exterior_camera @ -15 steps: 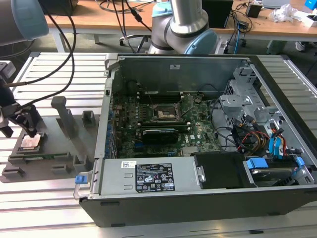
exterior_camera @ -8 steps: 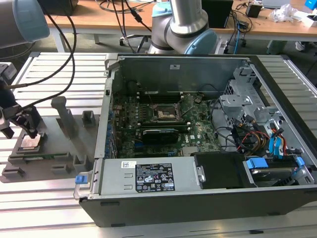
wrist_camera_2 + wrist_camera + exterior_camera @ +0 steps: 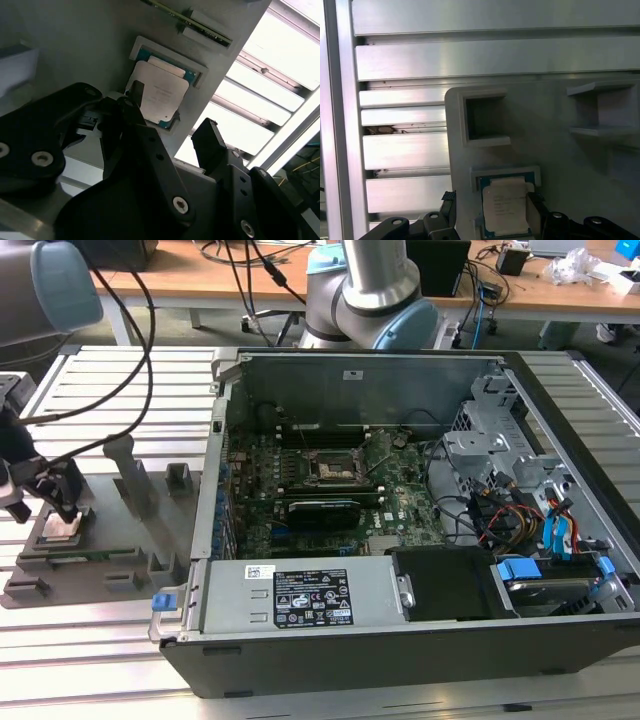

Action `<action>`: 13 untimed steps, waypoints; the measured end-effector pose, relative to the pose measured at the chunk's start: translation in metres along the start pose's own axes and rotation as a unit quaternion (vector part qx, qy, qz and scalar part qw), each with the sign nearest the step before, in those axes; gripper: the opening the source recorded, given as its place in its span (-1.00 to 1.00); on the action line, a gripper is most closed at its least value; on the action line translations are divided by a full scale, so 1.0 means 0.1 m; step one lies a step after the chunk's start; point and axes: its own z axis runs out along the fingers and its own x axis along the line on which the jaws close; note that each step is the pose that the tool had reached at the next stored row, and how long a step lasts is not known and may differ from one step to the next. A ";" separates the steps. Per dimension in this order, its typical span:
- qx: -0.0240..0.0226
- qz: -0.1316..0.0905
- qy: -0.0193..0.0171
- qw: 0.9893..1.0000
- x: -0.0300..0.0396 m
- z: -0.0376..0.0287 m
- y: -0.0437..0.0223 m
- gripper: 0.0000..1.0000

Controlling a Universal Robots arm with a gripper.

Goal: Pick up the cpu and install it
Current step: 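Pick up the cpu and move it towards the insertion slot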

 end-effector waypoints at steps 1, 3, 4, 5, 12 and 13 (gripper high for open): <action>0.001 -0.001 0.000 1.000 -0.005 0.006 0.000 0.33; 0.002 -0.003 0.000 1.000 -0.021 0.017 0.002 0.33; 0.001 -0.008 -0.001 1.000 -0.042 0.022 0.002 0.33; 0.001 -0.013 -0.001 1.000 -0.056 0.024 0.000 0.33; 0.000 -0.033 -0.002 0.999 -0.097 0.034 -0.014 0.33; 0.000 -0.035 -0.002 0.999 -0.099 0.037 -0.019 0.33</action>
